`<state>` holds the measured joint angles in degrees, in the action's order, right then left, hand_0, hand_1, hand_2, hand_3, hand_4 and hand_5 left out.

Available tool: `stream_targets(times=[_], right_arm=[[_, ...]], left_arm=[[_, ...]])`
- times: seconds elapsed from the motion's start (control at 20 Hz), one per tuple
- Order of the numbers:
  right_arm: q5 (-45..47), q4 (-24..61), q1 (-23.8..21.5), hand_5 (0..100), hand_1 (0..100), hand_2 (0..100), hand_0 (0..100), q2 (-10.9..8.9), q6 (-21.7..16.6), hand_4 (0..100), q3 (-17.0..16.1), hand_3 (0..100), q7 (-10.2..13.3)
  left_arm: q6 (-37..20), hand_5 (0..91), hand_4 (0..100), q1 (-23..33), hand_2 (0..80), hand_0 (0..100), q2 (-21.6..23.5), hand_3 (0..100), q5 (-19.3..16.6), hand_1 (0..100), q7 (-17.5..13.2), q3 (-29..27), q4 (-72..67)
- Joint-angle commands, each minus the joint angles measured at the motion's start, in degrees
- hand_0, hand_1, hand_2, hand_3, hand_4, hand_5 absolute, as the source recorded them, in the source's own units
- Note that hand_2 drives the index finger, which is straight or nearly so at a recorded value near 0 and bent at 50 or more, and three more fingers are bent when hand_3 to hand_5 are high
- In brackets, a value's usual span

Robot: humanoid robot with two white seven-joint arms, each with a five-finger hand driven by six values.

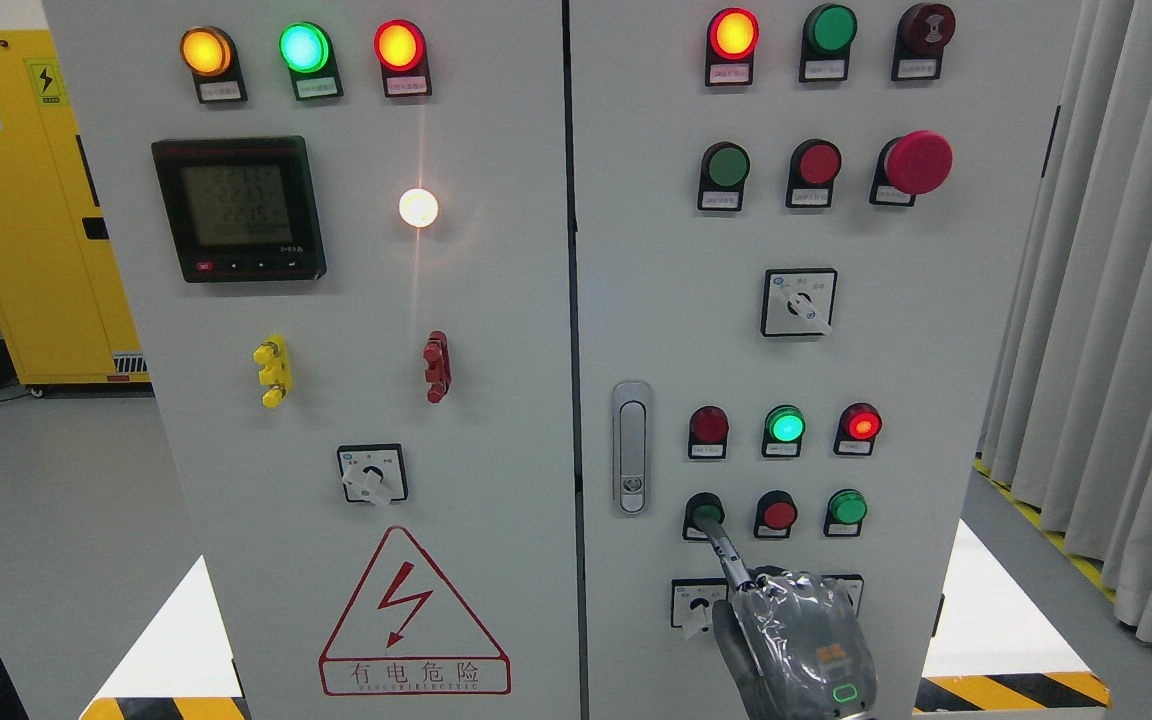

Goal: Press green start button

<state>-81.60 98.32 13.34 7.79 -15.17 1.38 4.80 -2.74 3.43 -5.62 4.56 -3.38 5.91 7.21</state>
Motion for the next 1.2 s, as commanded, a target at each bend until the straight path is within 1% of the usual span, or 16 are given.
stream_targets(times=[0.0, 1.0, 1.15], right_arm=[[0.1, -0.8, 0.0, 100, 96, 0, 83, 0.12, 0.1, 89, -0.2, 88, -0.1], [1.1, -0.1, -0.2, 100, 96, 0, 83, 0.2, 0.5, 89, -0.8, 88, 0.0], [2.7, 0.6, -0.2, 100, 95, 0, 82, 0.2, 0.5, 89, -0.9, 88, 0.0]], left_arm=[[0.0, 0.0, 0, 0.0, 0.0, 12, 0.0, 0, 0.0, 56, 0.0, 0.0, 0.0], [0.0, 0.0, 0, 0.0, 0.0, 12, 0.0, 0, 0.0, 56, 0.0, 0.0, 0.0], [0.0, 0.0, 0, 0.0, 0.0, 12, 0.0, 0, 0.0, 56, 0.0, 0.1, 0.0]])
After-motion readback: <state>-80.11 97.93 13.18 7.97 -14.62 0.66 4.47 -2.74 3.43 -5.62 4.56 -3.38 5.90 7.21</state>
